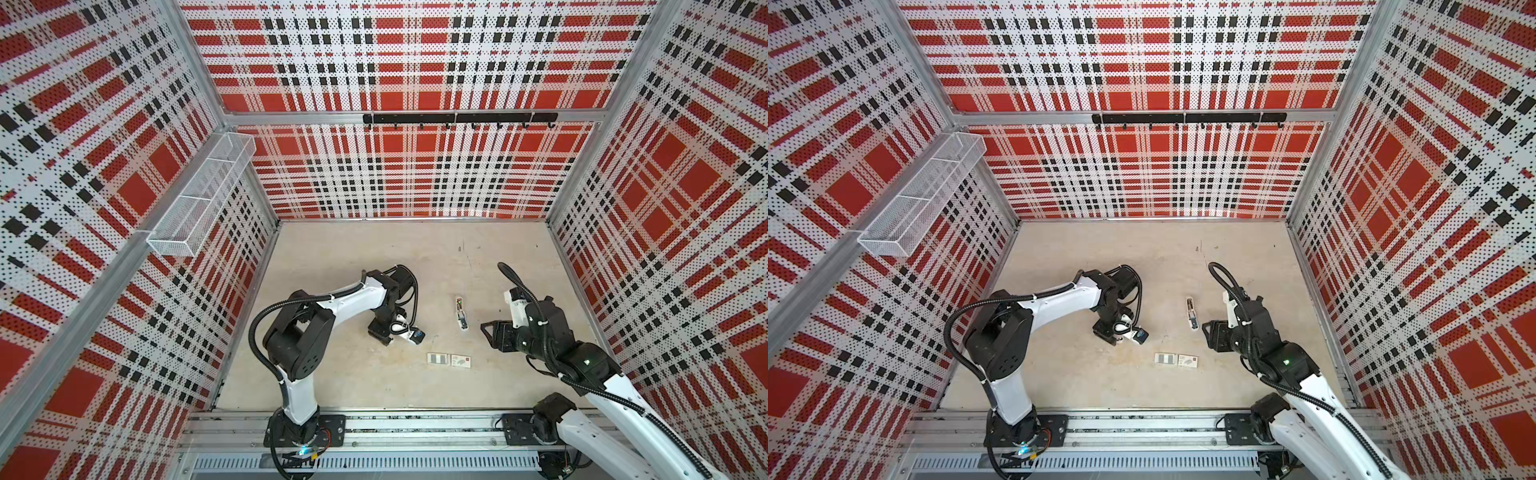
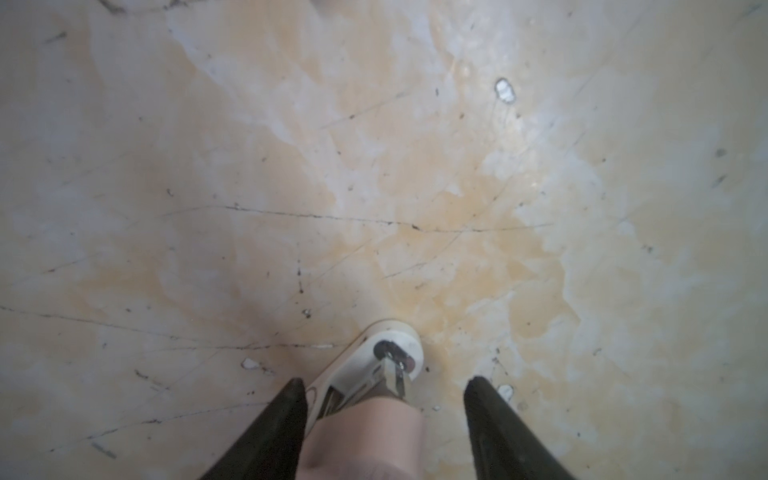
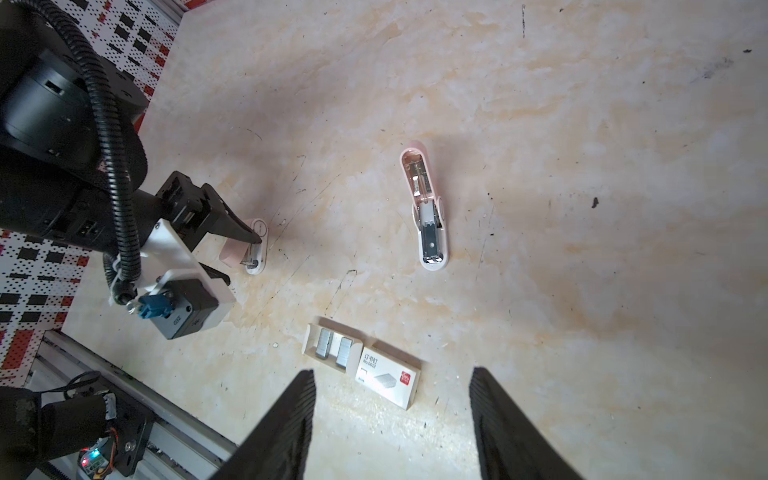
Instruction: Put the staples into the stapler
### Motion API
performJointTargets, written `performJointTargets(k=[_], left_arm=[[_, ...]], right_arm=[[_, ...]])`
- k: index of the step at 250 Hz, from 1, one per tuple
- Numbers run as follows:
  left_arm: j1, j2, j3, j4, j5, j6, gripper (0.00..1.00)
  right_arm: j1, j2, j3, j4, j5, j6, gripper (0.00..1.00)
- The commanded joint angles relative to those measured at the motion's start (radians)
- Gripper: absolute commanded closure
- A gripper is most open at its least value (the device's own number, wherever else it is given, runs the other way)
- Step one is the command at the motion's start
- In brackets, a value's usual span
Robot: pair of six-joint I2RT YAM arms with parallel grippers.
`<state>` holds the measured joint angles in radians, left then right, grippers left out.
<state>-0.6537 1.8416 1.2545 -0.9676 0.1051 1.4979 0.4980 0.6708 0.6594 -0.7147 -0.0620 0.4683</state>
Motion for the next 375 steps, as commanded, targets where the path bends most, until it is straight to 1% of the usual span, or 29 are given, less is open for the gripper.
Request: performJointTargets(k=[1, 20, 71, 119, 162, 209, 250, 275, 297, 341, 367, 375], left_arm=[[0.019, 0.007, -0.007, 0.035, -0.025, 0.127, 0.42], [0.025, 0.001, -0.012, 0.041, -0.025, 0.128, 0.45], [0.027, -0.011, -0.043, 0.067, -0.024, 0.133, 0.49], [0.029, -0.029, -0.049, 0.072, -0.016, 0.129, 0.55], [0.028, -0.041, -0.029, 0.061, 0.008, 0.100, 0.52], [0.029, -0.045, -0.024, 0.063, 0.016, 0.069, 0.53], [0.027, -0.054, -0.043, 0.066, 0.011, 0.066, 0.54], [0.028, -0.058, -0.049, 0.066, 0.008, 0.063, 0.63], [0.029, -0.062, -0.053, 0.068, 0.005, 0.062, 0.65], [0.029, -0.067, -0.057, 0.069, 0.003, 0.053, 0.74], [0.027, -0.074, -0.064, 0.069, 0.005, 0.039, 0.82], [0.028, -0.076, -0.063, 0.069, 0.009, 0.032, 0.86]], right_arm=[[0.002, -0.004, -0.008, 0.010, 0.016, 0.020, 0.38], [0.002, 0.011, -0.007, 0.019, 0.016, 0.016, 0.38], [0.002, 0.050, -0.007, 0.047, 0.012, 0.011, 0.38], [0.002, 0.053, -0.005, 0.055, 0.020, 0.008, 0.39], [0.002, 0.072, -0.007, 0.068, 0.020, 0.006, 0.39], [0.002, 0.088, -0.019, 0.092, 0.010, 0.007, 0.39], [0.000, 0.095, -0.027, 0.107, 0.007, 0.007, 0.39], [0.001, 0.099, -0.029, 0.114, 0.004, 0.006, 0.39], [0.000, 0.104, -0.029, 0.119, 0.002, 0.007, 0.39], [0.001, 0.111, -0.033, 0.132, -0.005, 0.006, 0.39], [0.001, 0.119, -0.035, 0.141, -0.013, 0.009, 0.39], [0.001, 0.123, -0.037, 0.145, -0.017, 0.008, 0.39]])
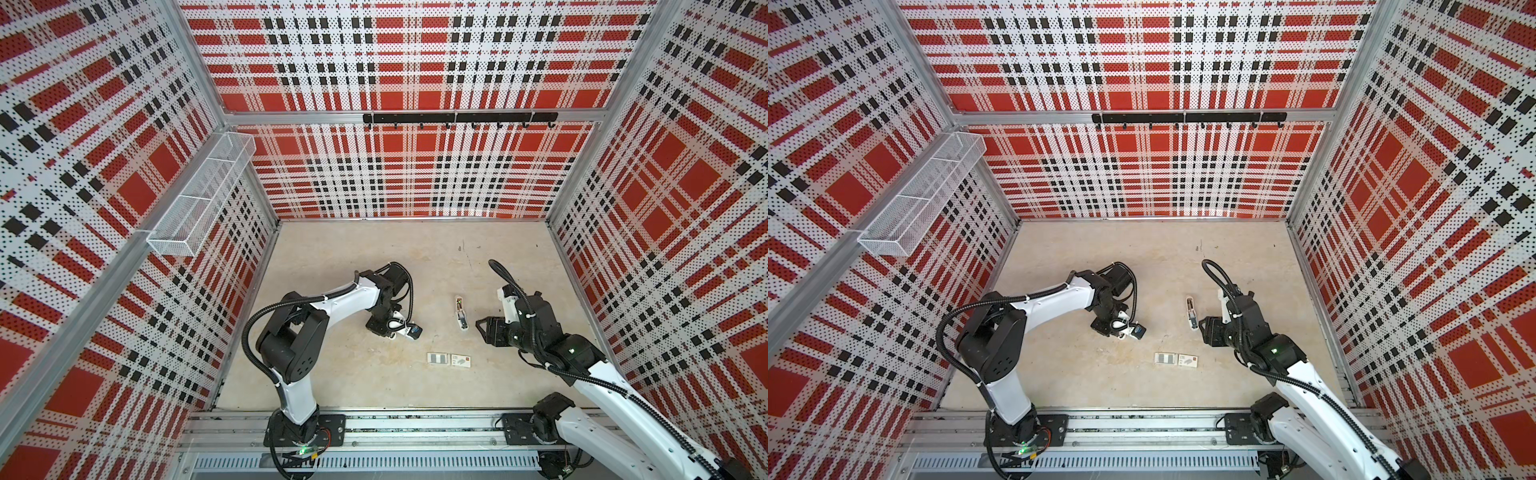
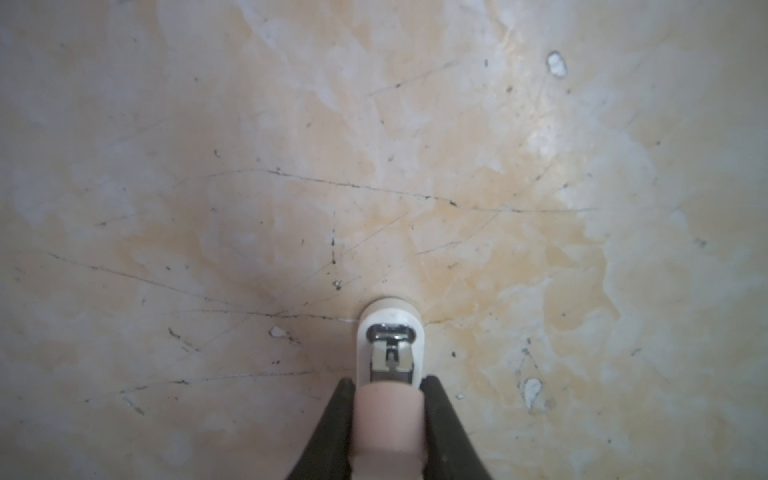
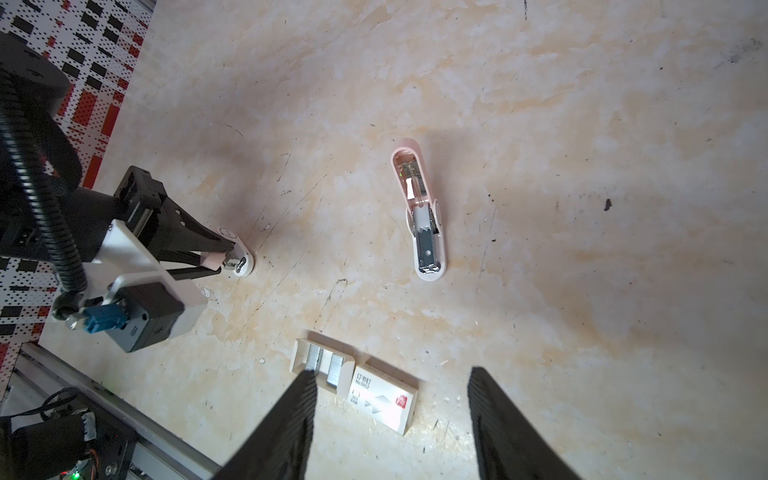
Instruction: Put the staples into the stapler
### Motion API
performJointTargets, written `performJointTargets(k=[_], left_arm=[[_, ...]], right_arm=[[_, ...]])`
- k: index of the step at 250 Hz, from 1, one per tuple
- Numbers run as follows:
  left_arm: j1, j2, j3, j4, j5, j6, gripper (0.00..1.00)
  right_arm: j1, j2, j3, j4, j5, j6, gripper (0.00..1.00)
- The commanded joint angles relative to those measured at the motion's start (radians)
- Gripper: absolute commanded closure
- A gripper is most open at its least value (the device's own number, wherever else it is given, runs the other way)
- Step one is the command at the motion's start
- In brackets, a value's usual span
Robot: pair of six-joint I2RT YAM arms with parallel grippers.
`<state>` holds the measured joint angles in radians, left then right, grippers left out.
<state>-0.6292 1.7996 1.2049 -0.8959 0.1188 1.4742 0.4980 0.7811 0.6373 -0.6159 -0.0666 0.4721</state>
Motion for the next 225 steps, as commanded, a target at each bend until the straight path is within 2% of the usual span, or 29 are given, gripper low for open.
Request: performJointTargets(k=[1, 21, 61, 101, 136, 179, 225], left_arm=[[0.003, -0.034, -0.012, -0.003, -0.005, 0.054, 0.87], [0.001, -0.038, -0.009, -0.003, -0.002, 0.031, 1.00], [0.000, -0.054, 0.036, -0.027, 0.037, -0.058, 1.00], [-0.008, -0.074, 0.122, -0.050, 0.109, -0.203, 1.00], [-0.018, -0.087, 0.199, -0.046, 0.150, -0.331, 1.00], [-0.042, -0.108, 0.216, 0.013, 0.145, -0.444, 1.00], [-0.090, -0.109, 0.218, 0.029, 0.137, -0.507, 1.00]], right_arm=[[0.001, 0.013, -0.015, 0.047, -0.013, 0.004, 0.39], [0.001, 0.028, -0.017, 0.062, -0.028, 0.006, 0.39], [0.000, 0.078, -0.014, 0.105, -0.081, 0.016, 0.39], [0.000, 0.133, -0.002, 0.167, -0.160, 0.024, 0.40], [0.000, 0.185, -0.018, 0.299, -0.243, 0.066, 0.40], [0.000, 0.263, -0.023, 0.447, -0.327, 0.107, 0.41], [0.004, 0.353, -0.017, 0.534, -0.430, 0.128, 0.42]])
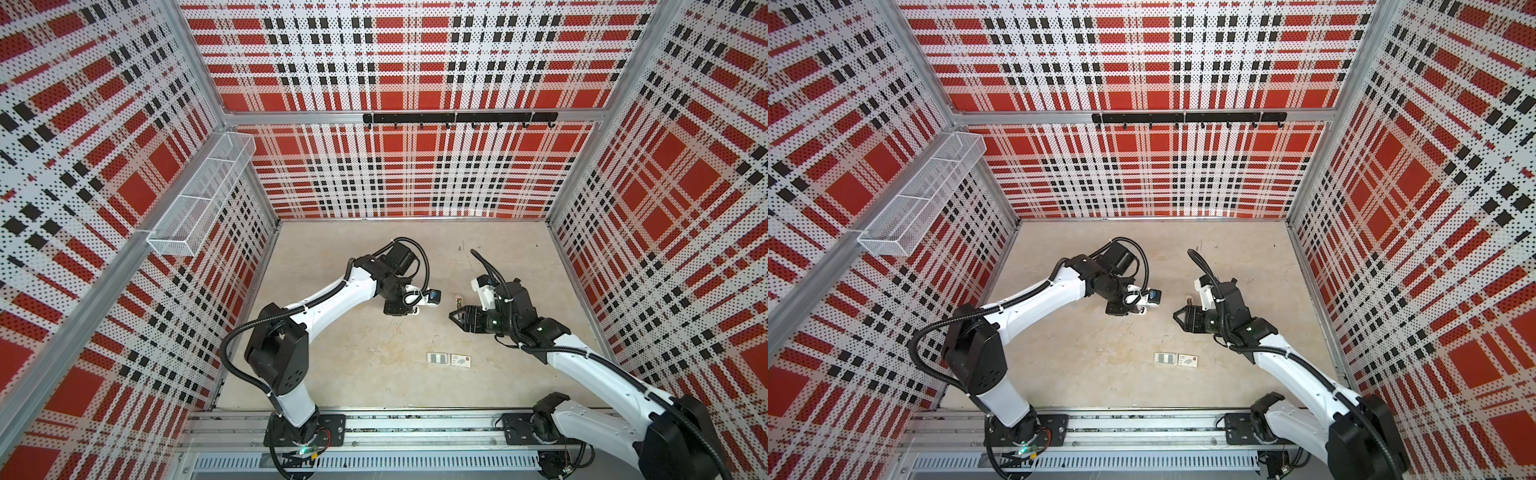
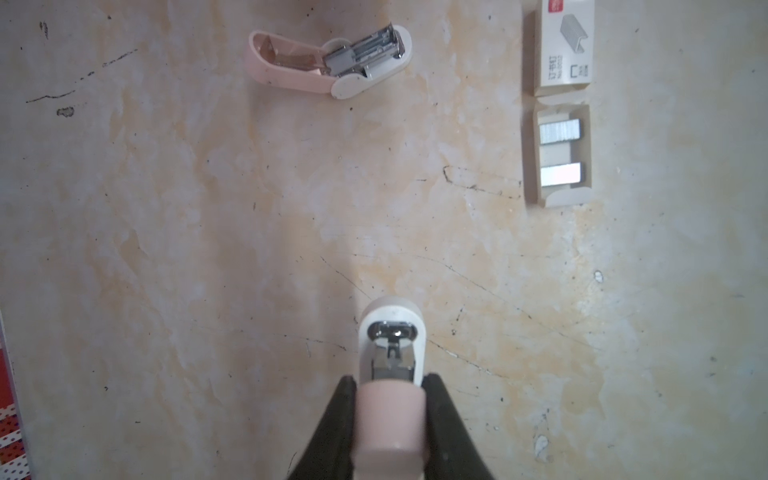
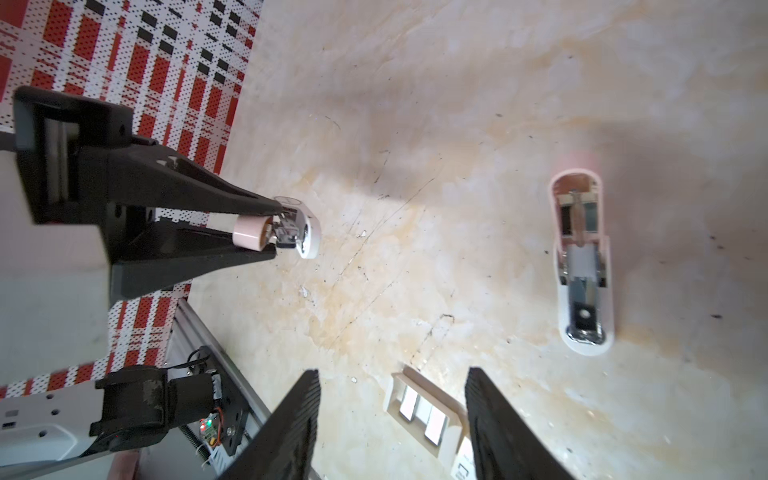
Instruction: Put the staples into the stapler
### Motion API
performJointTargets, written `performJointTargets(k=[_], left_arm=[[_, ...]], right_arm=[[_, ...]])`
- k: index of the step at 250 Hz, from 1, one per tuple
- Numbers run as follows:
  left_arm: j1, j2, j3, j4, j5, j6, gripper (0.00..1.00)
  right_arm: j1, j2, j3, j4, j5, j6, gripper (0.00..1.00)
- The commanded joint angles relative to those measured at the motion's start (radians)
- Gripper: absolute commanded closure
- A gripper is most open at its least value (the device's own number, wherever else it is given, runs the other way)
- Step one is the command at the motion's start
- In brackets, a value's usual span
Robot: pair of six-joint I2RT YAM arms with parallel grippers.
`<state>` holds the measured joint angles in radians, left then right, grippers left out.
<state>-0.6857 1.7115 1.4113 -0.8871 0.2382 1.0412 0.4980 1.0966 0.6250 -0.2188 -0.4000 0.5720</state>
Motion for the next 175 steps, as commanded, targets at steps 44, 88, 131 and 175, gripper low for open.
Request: performJointTargets(k=[44, 88, 131, 175], left_arm=[[-0.074, -0.026, -0.008, 0.039, 0.011, -0.103, 1.00], [-0.091, -0.023, -0.003, 0.051, 0.015, -0.127, 1.00], [-0.106, -0.033, -0.007, 0.057, 0.029, -0.146, 1.00], [-0.127, -0.050, -0.020, 0.057, 0.029, -0.147, 1.00]], right_arm=[[0.007, 0.102, 0.002, 0.184, -0.154, 0.028, 0.44], [0.022, 0.159, 0.007, 0.217, -0.200, 0.035, 0.48], [0.044, 0.212, 0.006, 0.232, -0.191, 0.027, 0.51], [0.044, 0.230, 0.009, 0.253, -0.182, 0.032, 0.52]])
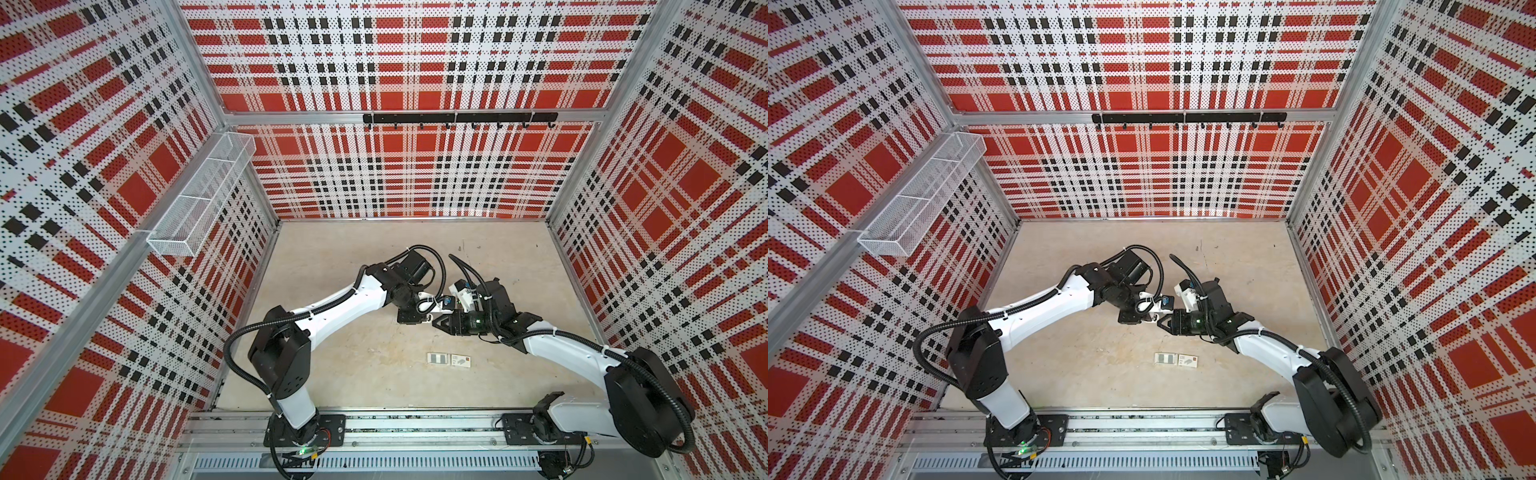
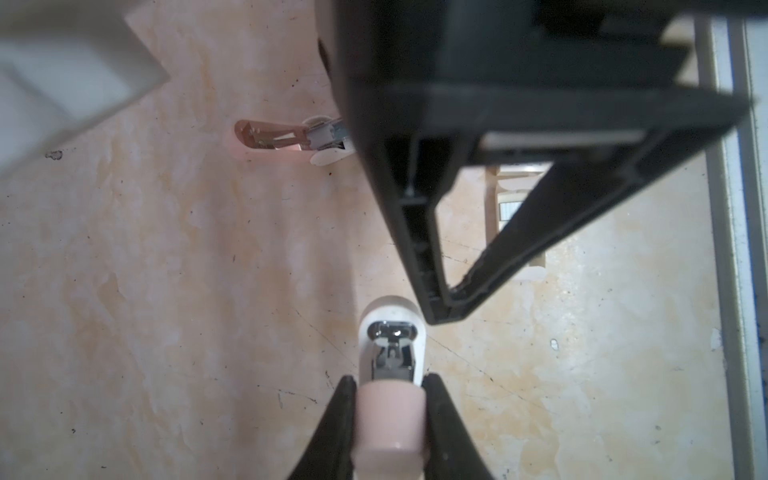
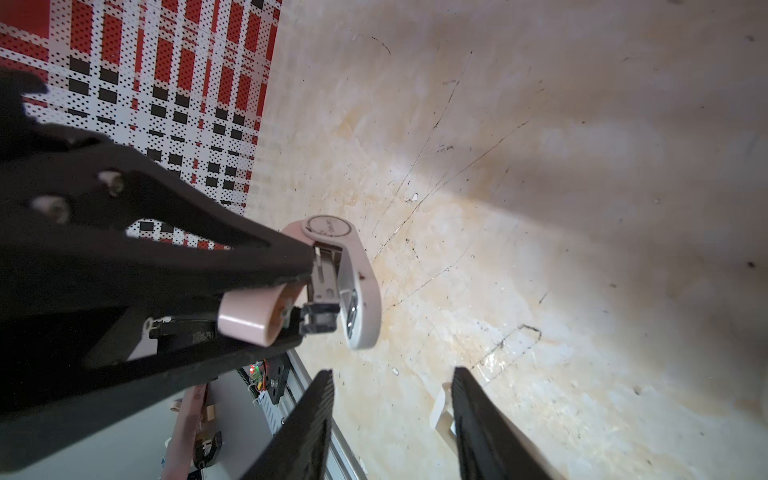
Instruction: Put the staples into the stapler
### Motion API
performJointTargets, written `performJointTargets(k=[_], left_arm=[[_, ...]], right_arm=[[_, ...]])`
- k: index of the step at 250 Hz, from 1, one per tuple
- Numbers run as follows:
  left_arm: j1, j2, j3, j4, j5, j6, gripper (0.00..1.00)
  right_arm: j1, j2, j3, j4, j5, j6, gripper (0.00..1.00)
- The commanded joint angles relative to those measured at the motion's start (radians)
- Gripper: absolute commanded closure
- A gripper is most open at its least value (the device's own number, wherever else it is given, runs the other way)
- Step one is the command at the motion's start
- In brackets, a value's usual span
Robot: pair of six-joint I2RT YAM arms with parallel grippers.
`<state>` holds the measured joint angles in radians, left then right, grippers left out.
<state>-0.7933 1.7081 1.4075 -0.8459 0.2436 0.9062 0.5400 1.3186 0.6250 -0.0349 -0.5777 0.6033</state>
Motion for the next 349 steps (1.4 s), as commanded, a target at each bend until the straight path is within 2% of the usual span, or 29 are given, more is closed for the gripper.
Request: performJointTargets(k=[1, 70, 141, 183, 349], left_arm=[[-0.021, -0.047, -0.017, 0.016, 0.023, -0.012, 1.00], [-0.024, -0.058, -0.019, 0.016, 0.029, -0.026, 1.00], [-0.018, -0.068, 0.005, 0.010, 0.082, -0.065, 1.00], [-0.004, -0.074, 0.036, 0.010, 0.140, -0.117, 1.00], [0.003, -0.097, 0.026, 0.086, 0.206, -0.222, 1.00]], right_arm=[[0.003, 0.008, 0.010, 0.069, -0.005, 0.001, 0.52], [0.004, 0.014, 0.018, 0.035, 0.013, -0.015, 0.55], [0.004, 0.024, -0.002, 0.042, 0.032, -0.017, 0.59], [0.004, 0.051, -0.008, 0.098, 0.022, 0.007, 0.60], [0.007, 0.112, -0.012, 0.290, 0.000, 0.080, 0.59]])
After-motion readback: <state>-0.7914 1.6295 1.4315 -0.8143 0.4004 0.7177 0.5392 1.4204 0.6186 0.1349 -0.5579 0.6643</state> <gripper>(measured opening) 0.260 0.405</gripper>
